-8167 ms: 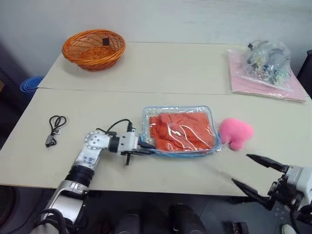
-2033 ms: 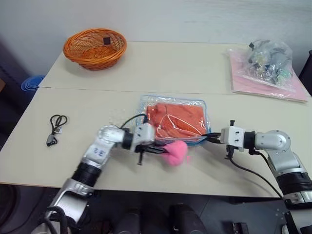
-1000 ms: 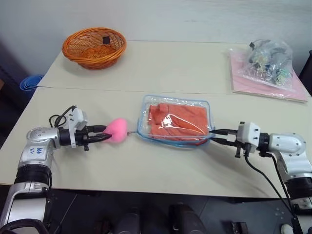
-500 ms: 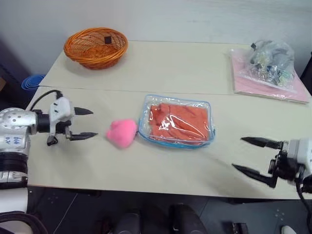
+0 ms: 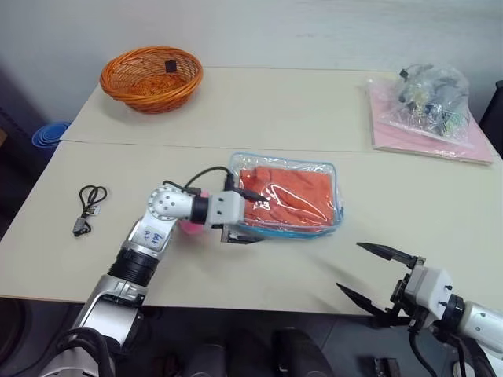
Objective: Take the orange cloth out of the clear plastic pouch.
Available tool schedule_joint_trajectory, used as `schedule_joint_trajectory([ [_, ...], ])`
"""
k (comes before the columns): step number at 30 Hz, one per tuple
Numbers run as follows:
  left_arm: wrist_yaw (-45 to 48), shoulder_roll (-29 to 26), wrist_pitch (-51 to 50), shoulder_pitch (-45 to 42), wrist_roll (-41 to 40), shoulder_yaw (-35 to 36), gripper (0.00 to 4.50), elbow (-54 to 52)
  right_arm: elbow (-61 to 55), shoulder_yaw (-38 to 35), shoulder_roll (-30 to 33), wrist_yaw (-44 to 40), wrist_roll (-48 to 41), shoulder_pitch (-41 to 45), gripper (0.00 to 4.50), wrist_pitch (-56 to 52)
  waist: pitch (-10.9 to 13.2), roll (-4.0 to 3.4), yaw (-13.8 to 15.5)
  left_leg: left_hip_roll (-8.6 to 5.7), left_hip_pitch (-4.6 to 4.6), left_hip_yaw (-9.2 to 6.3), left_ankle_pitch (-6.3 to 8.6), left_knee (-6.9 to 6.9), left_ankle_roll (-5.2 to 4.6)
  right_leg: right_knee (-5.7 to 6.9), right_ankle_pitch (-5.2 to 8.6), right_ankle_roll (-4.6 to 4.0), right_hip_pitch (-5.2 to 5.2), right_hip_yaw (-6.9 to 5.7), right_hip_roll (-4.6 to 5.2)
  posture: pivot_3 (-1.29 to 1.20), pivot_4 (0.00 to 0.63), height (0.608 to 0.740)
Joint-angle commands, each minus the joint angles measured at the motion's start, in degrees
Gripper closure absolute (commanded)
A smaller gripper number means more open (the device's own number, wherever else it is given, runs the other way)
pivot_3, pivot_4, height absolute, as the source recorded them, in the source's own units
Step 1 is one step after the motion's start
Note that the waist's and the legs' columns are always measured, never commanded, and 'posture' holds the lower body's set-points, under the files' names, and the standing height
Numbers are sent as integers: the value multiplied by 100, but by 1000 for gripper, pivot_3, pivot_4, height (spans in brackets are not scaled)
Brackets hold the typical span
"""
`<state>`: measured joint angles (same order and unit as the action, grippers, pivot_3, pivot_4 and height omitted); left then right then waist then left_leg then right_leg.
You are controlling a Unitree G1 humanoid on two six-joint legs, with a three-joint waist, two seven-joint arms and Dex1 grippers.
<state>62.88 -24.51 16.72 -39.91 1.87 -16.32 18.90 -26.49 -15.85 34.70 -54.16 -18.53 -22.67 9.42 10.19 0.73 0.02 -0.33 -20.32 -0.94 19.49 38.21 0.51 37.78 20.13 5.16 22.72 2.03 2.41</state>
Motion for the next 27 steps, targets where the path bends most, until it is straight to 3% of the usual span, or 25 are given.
schedule_joint_trajectory([
  [1,-263,170,103,-245,100,-20,900,126,-234,36,-50,203,37,66,0,134,0,0,9,0,0,0,0,0,0,-1,0,0,-1,0,0,0,150,740],
  [12,17,142,-39,-353,-66,-13,4451,420,-269,262,-56,498,73,132,0,84,0,0,6,0,-1,-2,-1,1,1,-2,0,0,-2,-2,2,0,150,740],
  [22,-85,598,-1548,-407,-985,501,4480,154,-662,800,-84,761,-13,529,0,-395,0,0,6,0,-2,-5,-1,4,1,-1,0,0,-3,-5,3,0,150,740],
  [27,-327,770,-2182,-603,-1268,791,4480,42,-684,1304,-44,953,355,950,0,-794,0,0,1,0,-2,-7,-2,5,3,0,0,0,-2,-7,2,0,150,740],
])
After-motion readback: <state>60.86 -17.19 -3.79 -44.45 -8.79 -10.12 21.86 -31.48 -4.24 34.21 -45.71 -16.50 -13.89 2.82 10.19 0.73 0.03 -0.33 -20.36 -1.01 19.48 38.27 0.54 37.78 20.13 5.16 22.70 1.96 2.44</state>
